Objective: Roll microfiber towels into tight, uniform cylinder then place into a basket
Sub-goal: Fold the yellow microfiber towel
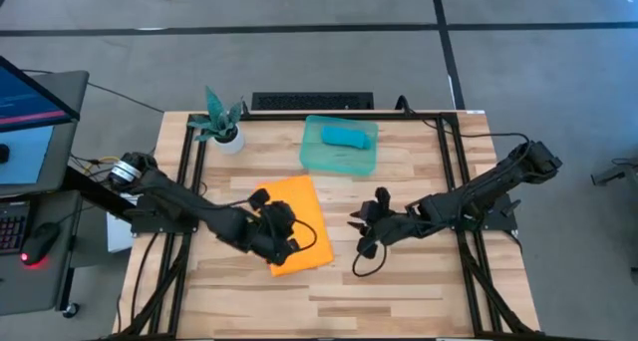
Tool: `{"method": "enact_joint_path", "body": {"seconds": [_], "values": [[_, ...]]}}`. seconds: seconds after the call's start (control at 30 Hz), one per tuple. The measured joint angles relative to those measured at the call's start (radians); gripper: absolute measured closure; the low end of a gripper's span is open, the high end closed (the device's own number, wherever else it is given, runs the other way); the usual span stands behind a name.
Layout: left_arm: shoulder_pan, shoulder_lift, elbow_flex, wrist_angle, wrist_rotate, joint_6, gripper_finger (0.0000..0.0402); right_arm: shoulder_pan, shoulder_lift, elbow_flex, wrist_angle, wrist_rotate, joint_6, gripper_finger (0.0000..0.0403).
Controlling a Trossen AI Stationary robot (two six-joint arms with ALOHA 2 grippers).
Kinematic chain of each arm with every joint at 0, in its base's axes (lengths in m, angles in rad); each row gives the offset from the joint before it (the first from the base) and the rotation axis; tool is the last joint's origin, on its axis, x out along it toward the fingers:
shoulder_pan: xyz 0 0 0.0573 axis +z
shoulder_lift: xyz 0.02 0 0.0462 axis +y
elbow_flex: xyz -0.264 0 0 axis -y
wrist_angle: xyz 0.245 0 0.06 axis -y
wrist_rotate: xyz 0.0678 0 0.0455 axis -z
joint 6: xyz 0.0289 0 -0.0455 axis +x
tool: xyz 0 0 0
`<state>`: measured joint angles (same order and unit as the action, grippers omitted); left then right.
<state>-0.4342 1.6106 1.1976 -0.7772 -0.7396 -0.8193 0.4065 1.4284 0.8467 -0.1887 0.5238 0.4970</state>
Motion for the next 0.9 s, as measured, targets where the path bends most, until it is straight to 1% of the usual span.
{"method": "enact_joint_path", "body": {"seconds": [0.07,0.13,0.27,0.37,0.47,0.67,0.77,0.9], "values": [[-0.023,-0.005,0.000,-0.072,-0.027,-0.058,0.0255,-0.013,0.000,0.000,0.069,0.000,-0.019,0.0274],[-0.037,-0.008,-0.001,-0.135,-0.033,-0.101,0.0255,-0.022,0.003,0.001,0.129,0.001,-0.034,0.0274],[-0.036,-0.008,-0.002,-0.192,-0.034,-0.154,0.0255,-0.034,0.069,-0.002,0.215,-0.002,-0.060,0.0274],[-0.027,-0.008,-0.009,-0.196,-0.035,-0.157,0.0255,-0.043,0.156,0.004,0.337,-0.003,-0.122,0.0274],[-0.019,-0.008,-0.008,-0.201,-0.031,-0.161,0.0255,-0.059,0.251,0.023,0.387,-0.032,-0.185,0.0274],[-0.019,-0.008,-0.008,-0.210,-0.029,-0.163,0.0255,-0.094,0.405,0.142,0.372,-0.190,-0.218,0.0274],[-0.019,-0.008,-0.008,-0.210,-0.028,-0.169,0.0255,-0.102,0.469,0.204,0.355,-0.216,-0.218,0.0274],[-0.019,-0.008,-0.008,-0.205,-0.027,-0.169,0.0255,-0.106,0.541,0.256,0.262,-0.214,-0.241,0.0274]]}}
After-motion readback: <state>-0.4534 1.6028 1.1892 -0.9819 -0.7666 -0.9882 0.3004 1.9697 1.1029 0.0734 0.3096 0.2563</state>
